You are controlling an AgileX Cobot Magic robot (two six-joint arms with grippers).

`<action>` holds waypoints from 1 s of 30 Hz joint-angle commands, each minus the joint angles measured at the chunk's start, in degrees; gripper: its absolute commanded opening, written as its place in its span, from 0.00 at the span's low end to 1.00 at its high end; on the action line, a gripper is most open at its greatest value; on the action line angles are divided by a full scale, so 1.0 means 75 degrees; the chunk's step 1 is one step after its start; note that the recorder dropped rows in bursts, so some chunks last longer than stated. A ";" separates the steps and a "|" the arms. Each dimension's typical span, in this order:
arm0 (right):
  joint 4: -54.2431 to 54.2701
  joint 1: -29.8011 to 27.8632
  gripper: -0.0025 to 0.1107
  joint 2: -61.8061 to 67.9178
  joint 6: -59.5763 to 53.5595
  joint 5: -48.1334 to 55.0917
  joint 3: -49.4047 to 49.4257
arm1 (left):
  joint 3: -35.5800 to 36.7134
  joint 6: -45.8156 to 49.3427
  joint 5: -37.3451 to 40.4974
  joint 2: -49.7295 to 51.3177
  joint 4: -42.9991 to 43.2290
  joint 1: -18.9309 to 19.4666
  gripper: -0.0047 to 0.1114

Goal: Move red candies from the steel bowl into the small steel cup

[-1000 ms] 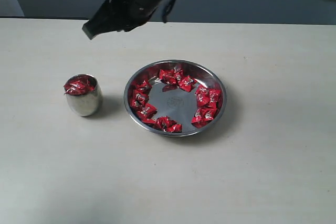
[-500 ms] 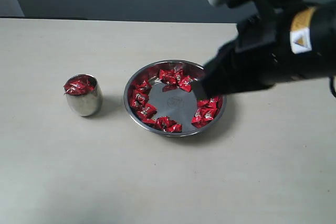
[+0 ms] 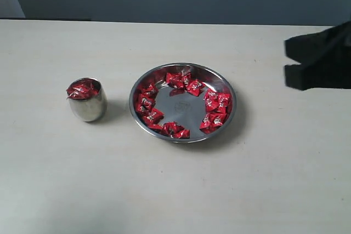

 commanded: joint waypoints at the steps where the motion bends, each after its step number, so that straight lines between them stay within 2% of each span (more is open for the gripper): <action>1: 0.1011 -0.2026 0.02 -0.1405 0.0055 -0.0888 0.1519 | -0.0008 -0.0041 -0.0072 -0.0033 -0.0009 -0.0023 0.04; 5: 0.0776 -0.3017 0.02 -0.2846 -0.0017 -0.0878 0.2599 | -0.0008 -0.0041 -0.0072 -0.0033 -0.0009 -0.0023 0.04; 20: 0.0758 -0.3042 0.02 -0.6139 -0.0210 -0.0891 0.5082 | -0.0008 -0.0041 -0.0072 -0.0033 -0.0009 -0.0023 0.04; 22: 0.0734 -0.3131 0.02 -0.6354 -0.0210 -0.0792 0.5092 | -0.0008 -0.0041 -0.0072 -0.0033 -0.0009 -0.0023 0.04; 25: 0.0647 -0.3755 0.02 -0.6439 -0.0331 -0.0731 0.5092 | -0.0008 -0.0041 -0.0072 -0.0033 -0.0009 -0.0023 0.04; 27: 0.0647 -0.4428 0.02 -0.6439 -0.0400 -0.0731 0.5092 | -0.0008 -0.0041 -0.0072 -0.0033 -0.0009 -0.0023 0.04; 30: 0.0665 -0.4876 0.02 -0.6439 -0.0715 -0.0717 0.5092 | -0.0008 -0.0041 -0.0072 -0.0033 -0.0009 -0.0023 0.04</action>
